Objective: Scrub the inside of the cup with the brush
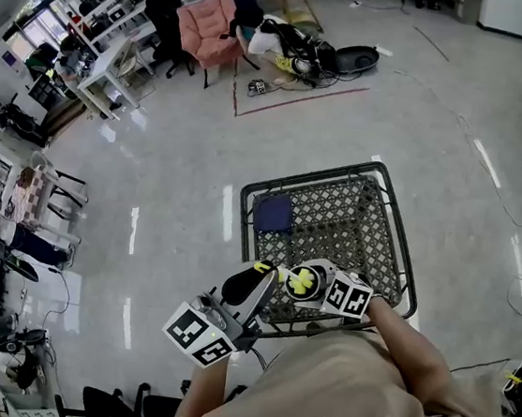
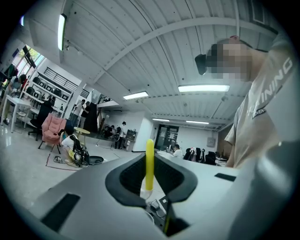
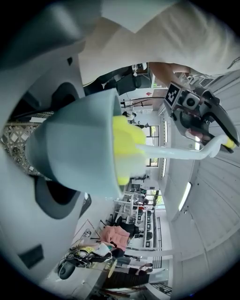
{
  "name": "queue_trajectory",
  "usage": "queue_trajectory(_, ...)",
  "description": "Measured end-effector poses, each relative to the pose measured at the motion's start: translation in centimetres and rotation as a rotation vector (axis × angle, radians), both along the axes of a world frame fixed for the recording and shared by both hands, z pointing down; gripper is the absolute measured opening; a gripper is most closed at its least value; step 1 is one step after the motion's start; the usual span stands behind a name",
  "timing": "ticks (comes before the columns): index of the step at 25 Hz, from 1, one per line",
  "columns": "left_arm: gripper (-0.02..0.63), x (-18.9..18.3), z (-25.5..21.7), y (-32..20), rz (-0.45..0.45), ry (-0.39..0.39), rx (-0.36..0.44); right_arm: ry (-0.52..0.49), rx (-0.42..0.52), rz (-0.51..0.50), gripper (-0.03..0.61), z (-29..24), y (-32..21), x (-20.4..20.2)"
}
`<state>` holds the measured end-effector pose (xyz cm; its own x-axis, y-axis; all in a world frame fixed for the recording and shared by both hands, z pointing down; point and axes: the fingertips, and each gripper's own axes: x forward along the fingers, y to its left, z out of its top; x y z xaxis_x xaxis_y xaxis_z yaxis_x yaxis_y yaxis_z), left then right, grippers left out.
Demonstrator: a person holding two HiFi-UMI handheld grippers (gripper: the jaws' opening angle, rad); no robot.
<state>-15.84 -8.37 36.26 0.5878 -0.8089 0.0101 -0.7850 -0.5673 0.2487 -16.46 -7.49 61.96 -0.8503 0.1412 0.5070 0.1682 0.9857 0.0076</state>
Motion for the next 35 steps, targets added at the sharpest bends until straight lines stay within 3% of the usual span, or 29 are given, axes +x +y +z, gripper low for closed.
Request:
queue_trajectory(15,0.060,3.1,3.4,-0.9,0.090,-0.037,-0.059,0.012,0.008,-0.049,0.387,-0.4,0.6,-0.7)
queue_trajectory(27,0.060,3.0,3.9,-1.7,0.063,0.008,-0.069,0.049,0.001,-0.034,0.387,1.3,-0.5,0.6)
queue_trajectory(35,0.060,1.1,4.3,-3.0,-0.011,0.044,-0.076,0.033,0.009,-0.027,0.387,0.3,-0.9,1.3)
